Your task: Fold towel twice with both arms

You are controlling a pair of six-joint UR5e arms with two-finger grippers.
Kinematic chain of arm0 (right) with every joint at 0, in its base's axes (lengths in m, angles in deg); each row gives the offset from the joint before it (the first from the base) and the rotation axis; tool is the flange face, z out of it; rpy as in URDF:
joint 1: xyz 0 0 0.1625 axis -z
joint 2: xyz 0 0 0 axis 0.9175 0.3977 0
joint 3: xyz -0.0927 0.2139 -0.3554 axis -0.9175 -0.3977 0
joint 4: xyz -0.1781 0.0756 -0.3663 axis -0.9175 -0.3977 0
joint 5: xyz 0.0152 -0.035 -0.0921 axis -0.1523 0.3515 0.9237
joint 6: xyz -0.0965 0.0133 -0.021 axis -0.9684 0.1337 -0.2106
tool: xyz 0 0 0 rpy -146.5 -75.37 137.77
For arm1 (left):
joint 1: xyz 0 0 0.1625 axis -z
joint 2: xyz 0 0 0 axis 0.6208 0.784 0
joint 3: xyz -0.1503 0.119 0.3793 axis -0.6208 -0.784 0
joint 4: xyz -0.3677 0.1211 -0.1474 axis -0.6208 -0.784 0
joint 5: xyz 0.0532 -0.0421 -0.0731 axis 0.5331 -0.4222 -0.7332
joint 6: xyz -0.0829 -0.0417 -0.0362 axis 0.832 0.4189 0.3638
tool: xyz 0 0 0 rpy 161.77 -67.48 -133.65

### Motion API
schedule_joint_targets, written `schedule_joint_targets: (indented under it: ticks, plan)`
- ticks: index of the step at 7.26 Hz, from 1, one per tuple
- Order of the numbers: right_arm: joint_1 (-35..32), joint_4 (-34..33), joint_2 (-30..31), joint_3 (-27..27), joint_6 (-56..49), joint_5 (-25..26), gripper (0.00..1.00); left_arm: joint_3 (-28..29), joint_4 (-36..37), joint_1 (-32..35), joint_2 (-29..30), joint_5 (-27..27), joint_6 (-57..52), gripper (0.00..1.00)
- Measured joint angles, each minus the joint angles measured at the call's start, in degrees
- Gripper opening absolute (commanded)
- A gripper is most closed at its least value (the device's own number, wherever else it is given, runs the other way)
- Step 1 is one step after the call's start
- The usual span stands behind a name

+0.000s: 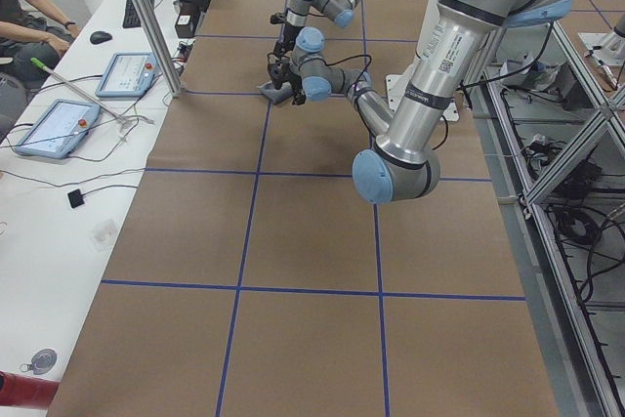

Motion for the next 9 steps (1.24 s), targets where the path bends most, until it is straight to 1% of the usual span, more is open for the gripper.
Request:
schedule_joint_targets:
  ticks: [3,4,5,6,8,9]
  plan:
    - [-1.44,-0.04,0.07,-0.58,-0.62,-0.07,0.92,4.03,-0.22,-0.25,4.13,0.10,-0.40,1.00]
    - [-3.68,0.03,0.60,-0.66,-2.11,-1.47,0.92,7.82,-0.71,-0.32,7.52,0.16,-0.39,1.00]
    - [-6.32,0.16,1.85,-0.63,-4.46,-4.14,0.92,12.80,-1.25,-0.41,12.18,0.18,-0.22,1.00]
    - [-8.52,0.33,3.26,-0.51,-6.69,-6.94,0.93,17.15,-3.47,-0.51,15.21,0.45,-0.10,1.00]
    - [-10.35,0.32,4.50,-0.28,-8.57,-9.08,0.93,24.84,-11.72,-1.21,17.50,2.42,-0.04,1.00]
    - [-10.64,0.17,4.65,-0.23,-8.80,-9.30,0.93,27.53,-13.72,-1.70,18.70,3.21,-0.05,1.00]
